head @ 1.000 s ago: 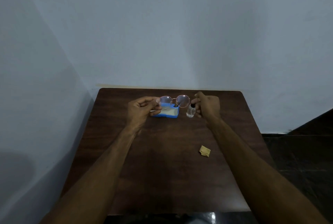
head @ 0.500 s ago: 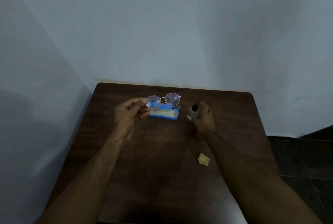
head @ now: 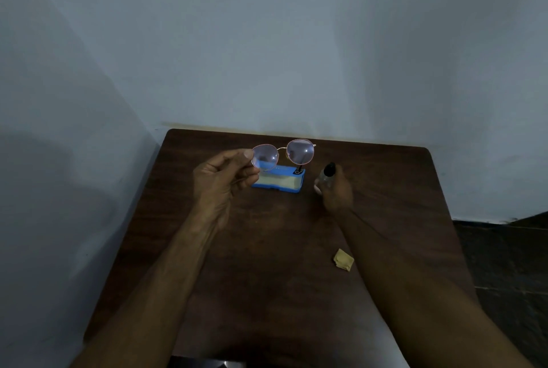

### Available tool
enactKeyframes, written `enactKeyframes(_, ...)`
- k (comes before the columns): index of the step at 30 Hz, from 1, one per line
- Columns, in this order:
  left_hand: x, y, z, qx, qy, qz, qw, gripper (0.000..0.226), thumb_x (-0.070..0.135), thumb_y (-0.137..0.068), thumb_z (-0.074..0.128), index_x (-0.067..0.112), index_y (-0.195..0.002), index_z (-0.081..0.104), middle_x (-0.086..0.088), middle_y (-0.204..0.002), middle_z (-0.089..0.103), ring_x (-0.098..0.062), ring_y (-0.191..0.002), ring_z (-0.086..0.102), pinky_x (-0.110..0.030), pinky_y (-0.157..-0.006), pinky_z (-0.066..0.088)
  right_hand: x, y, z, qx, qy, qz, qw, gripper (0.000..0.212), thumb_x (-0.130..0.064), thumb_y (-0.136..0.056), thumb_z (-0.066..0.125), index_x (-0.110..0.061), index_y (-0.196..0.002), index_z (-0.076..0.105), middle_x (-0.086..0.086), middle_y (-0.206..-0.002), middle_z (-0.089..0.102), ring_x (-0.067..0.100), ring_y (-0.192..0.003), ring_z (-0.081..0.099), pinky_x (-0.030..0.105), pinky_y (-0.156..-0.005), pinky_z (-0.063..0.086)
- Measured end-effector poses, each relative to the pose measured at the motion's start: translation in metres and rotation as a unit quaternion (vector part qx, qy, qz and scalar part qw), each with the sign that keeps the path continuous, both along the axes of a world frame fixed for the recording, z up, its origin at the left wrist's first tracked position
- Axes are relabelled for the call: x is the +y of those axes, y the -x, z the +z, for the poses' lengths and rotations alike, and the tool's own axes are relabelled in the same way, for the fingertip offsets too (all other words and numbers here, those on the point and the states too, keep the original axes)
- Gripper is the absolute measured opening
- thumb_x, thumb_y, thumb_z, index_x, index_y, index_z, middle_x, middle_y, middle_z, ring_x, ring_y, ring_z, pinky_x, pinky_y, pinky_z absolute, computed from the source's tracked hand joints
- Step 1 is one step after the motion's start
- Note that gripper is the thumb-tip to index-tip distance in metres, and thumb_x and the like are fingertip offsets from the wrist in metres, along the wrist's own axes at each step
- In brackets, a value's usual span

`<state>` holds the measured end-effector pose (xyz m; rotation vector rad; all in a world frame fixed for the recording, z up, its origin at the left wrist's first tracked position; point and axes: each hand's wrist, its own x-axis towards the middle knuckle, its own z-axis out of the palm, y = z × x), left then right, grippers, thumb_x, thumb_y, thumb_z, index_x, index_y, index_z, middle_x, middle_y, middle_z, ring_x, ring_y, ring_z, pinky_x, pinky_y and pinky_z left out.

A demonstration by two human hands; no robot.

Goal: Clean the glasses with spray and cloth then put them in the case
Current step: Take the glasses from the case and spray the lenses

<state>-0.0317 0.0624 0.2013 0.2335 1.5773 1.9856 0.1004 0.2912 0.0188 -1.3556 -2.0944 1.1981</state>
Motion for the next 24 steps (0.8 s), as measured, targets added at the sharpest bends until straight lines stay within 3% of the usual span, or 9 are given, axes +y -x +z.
enactKeyframes(2,-0.005,-0.001,0.004,-0.004,-0.005,0.002,1.0,0.01,0.007,-0.096,0.07,0.012,-0.099,0.077,-0.002,-0.082,0.079,-0.01,-0.073,0.075,-0.023,-0.066,0.063,-0.008,-0.003,0.013,0.032,-0.033,0.002,0.999,0.047,-0.029,-0.094,0.076,-0.014,-0.133,0.056,0.005,-0.122,0.069,0.017,-0.107,0.063,0.043,-0.092,0.055)
enactKeyframes(6,-0.016,-0.003,0.016,-0.008,-0.022,0.022,0.999,0.009,0.007,-0.096,0.07,0.011,-0.099,0.078,-0.004,-0.082,0.079,-0.012,-0.072,0.075,-0.024,-0.068,0.064,-0.031,-0.015,0.062,0.133,-0.092,-0.009,0.987,0.037,-0.046,-0.093,0.076,-0.028,-0.12,0.059,-0.01,-0.107,0.069,0.016,-0.1,0.069,0.047,-0.083,0.06)
enactKeyframes(9,-0.026,-0.004,0.026,-0.005,-0.039,0.017,0.999,0.009,0.008,-0.097,0.07,0.01,-0.098,0.079,-0.005,-0.083,0.077,-0.013,-0.071,0.074,-0.024,-0.068,0.063,-0.06,-0.03,0.11,0.197,-0.12,-0.038,0.972,0.038,-0.053,-0.093,0.074,-0.029,-0.119,0.06,-0.001,-0.104,0.067,0.023,-0.093,0.069,0.051,-0.075,0.061)
enactKeyframes(13,-0.039,-0.011,0.035,0.014,-0.046,0.007,0.999,0.009,0.008,-0.096,0.071,0.011,-0.097,0.08,-0.008,-0.084,0.078,-0.014,-0.072,0.074,-0.024,-0.067,0.062,-0.106,-0.048,0.173,0.249,-0.148,-0.007,0.957,0.033,-0.038,-0.099,0.071,-0.021,-0.121,0.055,0.009,-0.095,0.066,0.028,-0.067,0.069,0.048,-0.051,0.06)
enactKeyframes(15,-0.044,-0.014,0.039,0.023,-0.052,0.004,0.998,0.009,0.009,-0.096,0.072,0.01,-0.098,0.08,-0.009,-0.085,0.078,-0.015,-0.072,0.074,-0.025,-0.067,0.063,-0.131,-0.053,0.202,0.24,-0.169,0.026,0.956,0.036,-0.029,-0.098,0.073,-0.028,-0.126,0.051,-0.001,-0.091,0.068,0.019,-0.063,0.069,0.045,-0.052,0.06)
enactKeyframes(17,-0.048,-0.017,0.042,0.031,-0.057,0.005,0.998,0.009,0.009,-0.096,0.072,0.008,-0.099,0.08,-0.009,-0.085,0.078,-0.016,-0.073,0.074,-0.026,-0.068,0.064,-0.151,-0.055,0.221,0.228,-0.185,0.06,0.954,0.057,-0.016,-0.094,0.076,-0.029,-0.141,0.046,-0.009,-0.092,0.068,0.009,-0.063,0.067,0.029,-0.058,0.059)
enactKeyframes(19,-0.051,-0.018,0.045,0.033,-0.059,0.009,0.998,0.008,0.009,-0.096,0.073,0.008,-0.098,0.081,-0.009,-0.085,0.078,-0.016,-0.072,0.074,-0.027,-0.068,0.064,-0.167,-0.053,0.232,0.194,-0.216,0.1,0.952,0.079,-0.007,-0.092,0.075,-0.031,-0.157,0.036,-0.01,-0.102,0.071,0.003,-0.068,0.064,0.017,-0.062,0.055)
enactKeyframes(22,-0.056,-0.02,0.049,0.029,-0.063,0.007,0.998,0.008,0.009,-0.095,0.074,0.007,-0.098,0.081,-0.008,-0.084,0.078,-0.016,-0.071,0.074,-0.026,-0.067,0.062,-0.185,-0.048,0.244,0.156,-0.263,0.14,0.942,0.094,-0.004,-0.092,0.069,-0.042,-0.164,0.021,-0.01,-0.145,0.06,-0.002,-0.089,0.067,0.023,-0.069,0.06)
enactKeyframes(24,-0.059,-0.022,0.052,0.027,-0.067,0.008,0.997,0.008,0.009,-0.095,0.074,0.006,-0.099,0.081,-0.009,-0.083,0.078,-0.016,-0.071,0.074,-0.026,-0.065,0.062,-0.191,-0.045,0.247,0.132,-0.29,0.15,0.936,0.094,-0.004,-0.09,0.065,-0.042,-0.164,0.021,-0.013,-0.15,0.053,-0.01,-0.095,0.063,0.021,-0.065,0.057)
